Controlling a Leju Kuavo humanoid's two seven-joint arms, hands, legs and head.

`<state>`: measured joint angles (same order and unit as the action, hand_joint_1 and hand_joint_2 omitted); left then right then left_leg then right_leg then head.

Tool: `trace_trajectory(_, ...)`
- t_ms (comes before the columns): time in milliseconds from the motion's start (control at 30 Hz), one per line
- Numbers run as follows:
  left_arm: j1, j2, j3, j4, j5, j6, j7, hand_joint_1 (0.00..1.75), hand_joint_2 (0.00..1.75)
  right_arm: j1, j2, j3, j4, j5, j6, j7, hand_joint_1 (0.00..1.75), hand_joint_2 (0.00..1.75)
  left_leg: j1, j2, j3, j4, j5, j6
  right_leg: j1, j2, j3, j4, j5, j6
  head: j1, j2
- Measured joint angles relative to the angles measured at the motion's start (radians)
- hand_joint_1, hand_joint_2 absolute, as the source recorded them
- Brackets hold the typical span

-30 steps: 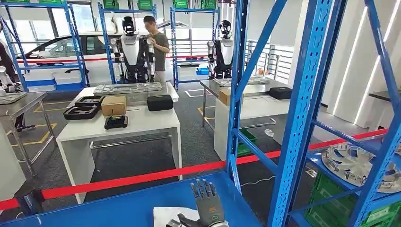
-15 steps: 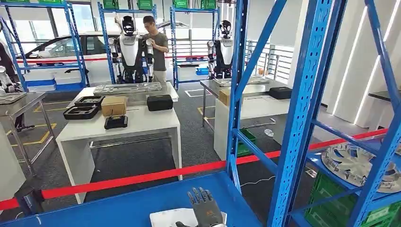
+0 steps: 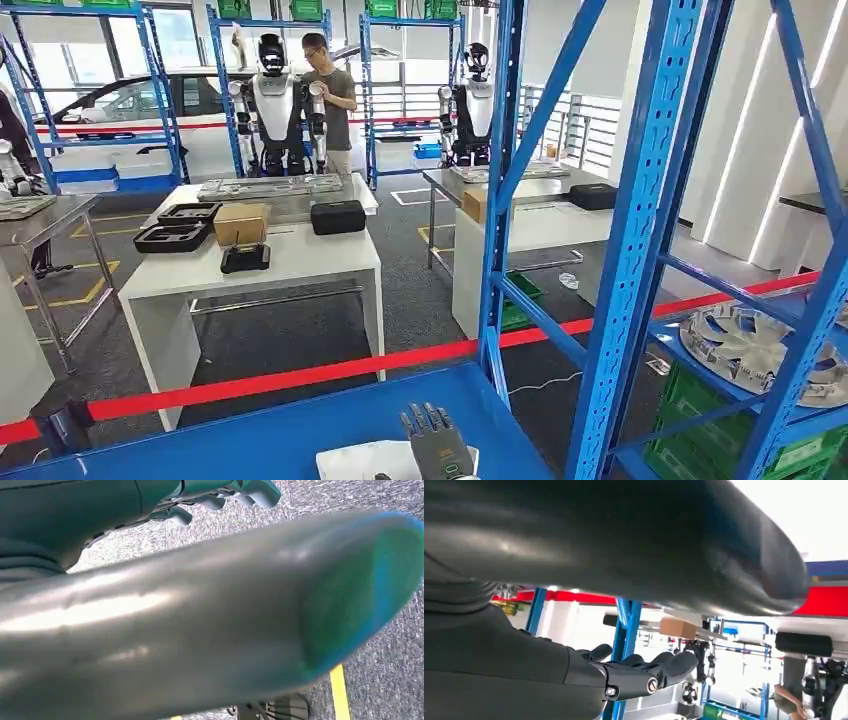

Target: Take the parts from the cabinet and place them on the table.

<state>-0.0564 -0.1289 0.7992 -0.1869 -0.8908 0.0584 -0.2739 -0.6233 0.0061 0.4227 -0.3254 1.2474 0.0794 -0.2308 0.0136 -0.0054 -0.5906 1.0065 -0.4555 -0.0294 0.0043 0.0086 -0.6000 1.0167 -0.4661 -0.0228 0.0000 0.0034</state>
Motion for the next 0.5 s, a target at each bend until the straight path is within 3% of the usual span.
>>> trace_trajectory(200,-0.001,-0.001,0.000,0.000,-0.004,-0.001,0.001,0.00,0.00,0.002,0.001,0.000,0.000,-0.061,0.068,-0.105,0.00,0.00,0.000,0.000,0.000,0.000,0.000,0.000,0.000,0.000,0.000,0.000,0.000,0.000,0.000,0.000)
trace_trajectory(467,-0.001,-0.004,0.004,0.000,-0.010,0.002,0.010,0.00,0.00,0.003,0.009,0.000,0.000,-0.104,0.109,-0.169,0.00,0.00,0.000,0.000,0.000,0.000,0.000,0.000,0.000,0.000,0.000,0.000,0.000,0.000,0.000,0.000)
trace_trajectory(500,-0.003,-0.003,0.011,0.000,0.001,0.018,0.036,0.00,0.00,0.003,0.017,0.000,0.000,-0.106,0.109,-0.169,0.00,0.00,-0.004,0.001,-0.004,0.006,-0.006,0.012,-0.006,-0.001,0.002,-0.007,0.003,0.008,0.000,0.000)
